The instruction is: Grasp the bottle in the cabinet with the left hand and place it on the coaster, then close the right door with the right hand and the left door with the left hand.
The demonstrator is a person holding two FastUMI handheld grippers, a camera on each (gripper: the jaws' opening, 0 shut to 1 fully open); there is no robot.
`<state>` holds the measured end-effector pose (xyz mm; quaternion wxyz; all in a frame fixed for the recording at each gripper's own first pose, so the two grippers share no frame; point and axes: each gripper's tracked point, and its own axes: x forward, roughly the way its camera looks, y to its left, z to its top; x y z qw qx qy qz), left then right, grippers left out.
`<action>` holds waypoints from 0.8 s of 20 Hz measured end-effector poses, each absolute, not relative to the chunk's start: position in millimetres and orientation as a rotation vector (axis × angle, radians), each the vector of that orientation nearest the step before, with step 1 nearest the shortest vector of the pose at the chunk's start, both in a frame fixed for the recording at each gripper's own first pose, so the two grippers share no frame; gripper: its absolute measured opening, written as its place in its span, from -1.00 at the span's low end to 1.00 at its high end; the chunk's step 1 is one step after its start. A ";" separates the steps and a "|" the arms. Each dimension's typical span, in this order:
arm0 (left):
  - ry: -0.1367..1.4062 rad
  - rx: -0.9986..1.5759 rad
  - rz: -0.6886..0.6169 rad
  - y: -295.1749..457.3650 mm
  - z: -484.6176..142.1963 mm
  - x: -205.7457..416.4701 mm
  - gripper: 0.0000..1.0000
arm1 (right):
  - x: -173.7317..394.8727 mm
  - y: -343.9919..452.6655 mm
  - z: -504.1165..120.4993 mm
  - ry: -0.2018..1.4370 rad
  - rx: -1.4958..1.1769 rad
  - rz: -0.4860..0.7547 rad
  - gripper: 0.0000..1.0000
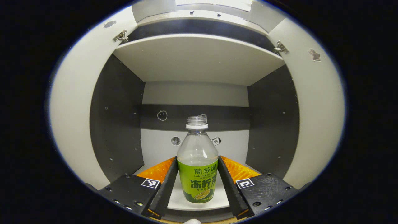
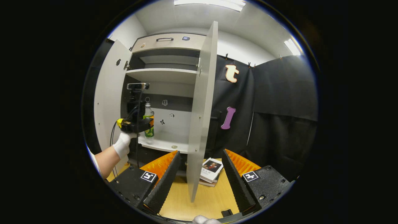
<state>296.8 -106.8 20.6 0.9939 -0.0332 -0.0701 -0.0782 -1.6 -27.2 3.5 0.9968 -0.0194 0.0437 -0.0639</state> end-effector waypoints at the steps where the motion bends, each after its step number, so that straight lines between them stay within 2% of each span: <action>1: -0.142 -0.066 -0.181 -108.7 17.2 277.8 0.48 | -3.0 -26.6 2.1 0.090 -0.040 -0.124 0.65; 2: -0.134 -0.072 -0.204 -111.8 10.5 259.9 0.55 | -3.6 -26.8 0.8 0.094 -0.040 -0.122 0.65; 3: -0.125 -0.079 -0.228 -116.7 1.9 240.7 0.47 | -5.1 -25.7 -0.9 0.103 -0.036 -0.117 0.65; 8: -0.105 -0.066 -0.315 -130.4 -56.5 160.3 0.48 | -17.3 -22.8 -10.3 0.128 -0.006 -0.096 0.65; 16: -0.073 -0.068 -0.472 -150.8 -175.5 87.9 0.48 | -33.8 -24.7 -32.8 0.186 -0.062 -0.112 0.65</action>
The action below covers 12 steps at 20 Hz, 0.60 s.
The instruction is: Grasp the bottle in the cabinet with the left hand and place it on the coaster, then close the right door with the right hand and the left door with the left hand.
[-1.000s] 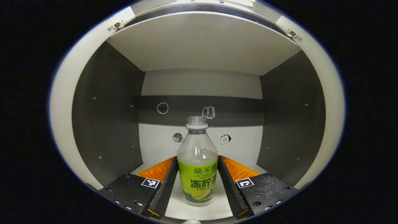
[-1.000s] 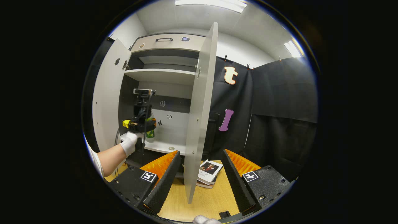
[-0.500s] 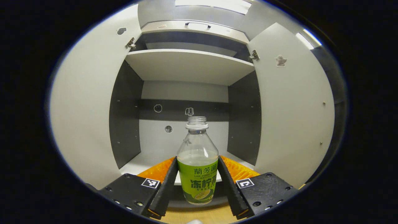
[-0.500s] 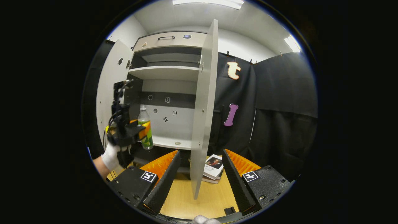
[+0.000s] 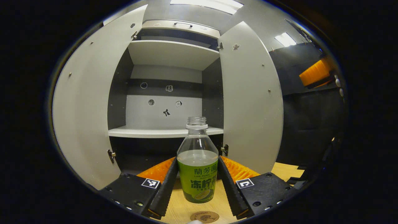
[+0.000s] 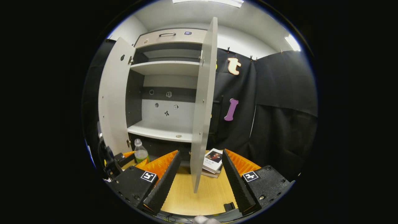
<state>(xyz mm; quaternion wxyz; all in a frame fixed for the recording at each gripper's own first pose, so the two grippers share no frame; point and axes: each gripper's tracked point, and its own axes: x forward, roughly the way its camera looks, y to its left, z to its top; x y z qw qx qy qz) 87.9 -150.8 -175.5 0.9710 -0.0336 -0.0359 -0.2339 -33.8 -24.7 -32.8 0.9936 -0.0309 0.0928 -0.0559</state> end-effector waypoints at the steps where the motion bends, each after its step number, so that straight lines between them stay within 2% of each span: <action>1: -0.071 -0.073 -0.487 -152.4 -186.8 83.0 0.48 | -35.1 -23.8 -36.7 0.195 -0.070 -0.112 0.65; 10: 0.018 -0.112 -0.542 -169.0 -291.4 68.8 0.48 | -34.8 -17.7 -54.0 0.249 -0.090 -0.109 0.65; 11: 0.037 -0.108 -0.539 -168.2 -303.6 70.1 0.56 | -34.1 -16.9 -56.0 0.255 -0.095 -0.109 0.65; 12: 0.049 -0.105 -0.539 -168.5 -311.0 69.7 0.48 | -34.1 -17.0 -57.2 0.256 -0.100 -0.109 0.65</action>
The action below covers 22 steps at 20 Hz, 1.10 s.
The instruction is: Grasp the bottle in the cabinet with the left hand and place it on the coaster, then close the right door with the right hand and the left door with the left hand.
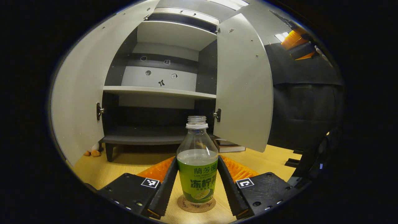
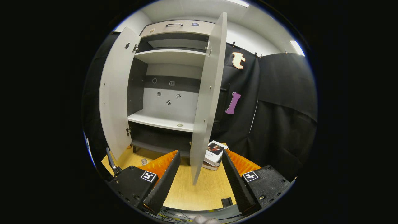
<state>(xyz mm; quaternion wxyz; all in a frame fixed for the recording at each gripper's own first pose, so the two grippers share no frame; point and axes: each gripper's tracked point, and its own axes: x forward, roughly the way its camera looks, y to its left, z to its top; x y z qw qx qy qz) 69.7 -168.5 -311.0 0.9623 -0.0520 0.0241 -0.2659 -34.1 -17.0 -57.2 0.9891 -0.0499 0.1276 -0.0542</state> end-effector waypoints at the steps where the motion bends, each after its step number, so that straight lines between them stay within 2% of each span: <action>1: 0.051 -0.104 -0.537 -167.5 -317.1 69.6 0.48 | -34.1 -16.6 -56.7 0.254 -0.104 -0.109 0.65; 4: 0.060 -0.081 -0.545 -166.8 -332.6 66.3 0.48 | -31.9 -15.6 -58.2 0.256 -0.121 -0.105 0.65; 5: 0.025 -0.071 -0.553 -168.9 -326.1 67.2 0.56 | -32.5 -15.0 -59.1 0.257 -0.123 -0.102 0.65; 6: 0.032 -0.053 -0.558 -167.8 -330.4 62.8 0.51 | -32.7 -14.6 -58.8 0.258 -0.122 -0.099 0.66; 8: 0.026 -0.044 -0.569 -170.1 -328.1 59.4 0.51 | -33.0 -13.8 -60.6 0.262 -0.117 -0.097 0.66; 10: 0.033 -0.036 -0.565 -169.2 -327.6 56.7 0.61 | -33.8 -11.8 -62.5 0.271 -0.108 -0.091 0.65; 12: 0.030 -0.018 -0.542 -165.9 -320.0 61.6 0.93 | -33.1 -10.4 -60.3 0.262 -0.104 -0.086 0.67; 19: -0.033 -0.022 -0.446 -146.4 -253.8 68.7 0.92 | -36.6 -9.2 -57.5 0.244 -0.081 -0.064 0.66; 22: -0.067 -0.020 -0.457 -144.3 -210.5 62.6 0.92 | -36.6 -9.7 -53.6 0.227 -0.069 -0.059 0.66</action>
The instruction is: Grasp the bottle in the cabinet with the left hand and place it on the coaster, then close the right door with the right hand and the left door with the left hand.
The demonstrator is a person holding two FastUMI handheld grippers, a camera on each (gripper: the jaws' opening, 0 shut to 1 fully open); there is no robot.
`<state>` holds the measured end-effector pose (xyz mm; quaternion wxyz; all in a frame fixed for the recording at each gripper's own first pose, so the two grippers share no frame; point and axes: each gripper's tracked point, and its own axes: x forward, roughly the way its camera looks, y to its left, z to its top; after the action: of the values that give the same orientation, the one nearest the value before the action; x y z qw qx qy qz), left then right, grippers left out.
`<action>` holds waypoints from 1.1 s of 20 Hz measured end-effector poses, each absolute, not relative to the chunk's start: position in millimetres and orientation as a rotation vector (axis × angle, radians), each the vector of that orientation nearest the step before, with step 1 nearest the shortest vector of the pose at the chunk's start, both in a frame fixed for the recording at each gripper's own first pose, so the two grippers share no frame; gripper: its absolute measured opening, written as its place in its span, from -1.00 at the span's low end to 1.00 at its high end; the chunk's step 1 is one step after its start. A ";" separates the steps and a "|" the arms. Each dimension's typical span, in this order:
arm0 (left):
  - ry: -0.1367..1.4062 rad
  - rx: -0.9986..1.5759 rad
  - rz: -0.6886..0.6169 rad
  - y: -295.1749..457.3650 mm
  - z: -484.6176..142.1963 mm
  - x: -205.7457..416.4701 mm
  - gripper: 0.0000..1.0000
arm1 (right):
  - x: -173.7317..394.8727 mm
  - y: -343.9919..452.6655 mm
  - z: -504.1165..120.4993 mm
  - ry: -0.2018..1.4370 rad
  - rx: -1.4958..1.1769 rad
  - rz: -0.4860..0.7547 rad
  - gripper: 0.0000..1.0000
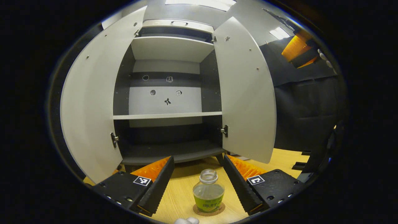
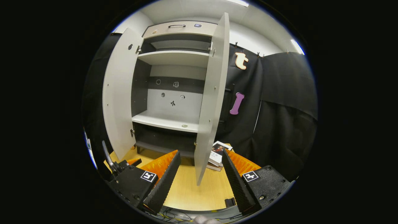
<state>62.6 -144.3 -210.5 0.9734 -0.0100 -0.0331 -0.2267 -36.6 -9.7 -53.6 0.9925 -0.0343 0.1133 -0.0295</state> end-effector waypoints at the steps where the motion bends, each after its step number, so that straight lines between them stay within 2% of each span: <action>1: -0.062 -0.038 -0.467 -144.6 -197.1 60.6 0.92 | -36.1 -9.0 -51.6 0.218 -0.063 -0.056 0.65; 3: -0.069 -0.069 -0.465 -138.8 -166.1 56.0 0.92 | -33.8 -6.7 -46.3 0.197 -0.044 -0.047 0.66; 11: -0.102 -0.046 -0.231 -51.6 -61.5 56.0 0.92 | -23.6 13.7 -21.7 0.093 0.021 0.006 0.65; 17: -0.067 -0.009 -0.127 3.4 -41.4 18.4 0.92 | -15.1 7.6 -20.8 0.063 0.044 0.017 0.65; 22: -0.024 -0.006 -0.091 12.8 -48.5 -4.1 0.92 | -4.2 -34.4 -22.0 0.071 0.037 -0.029 0.65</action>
<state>-4.1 12.8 -48.5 0.9989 -0.0028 -0.0122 -0.0457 -4.2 -34.4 -22.0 0.9991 0.0186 0.0356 -0.0143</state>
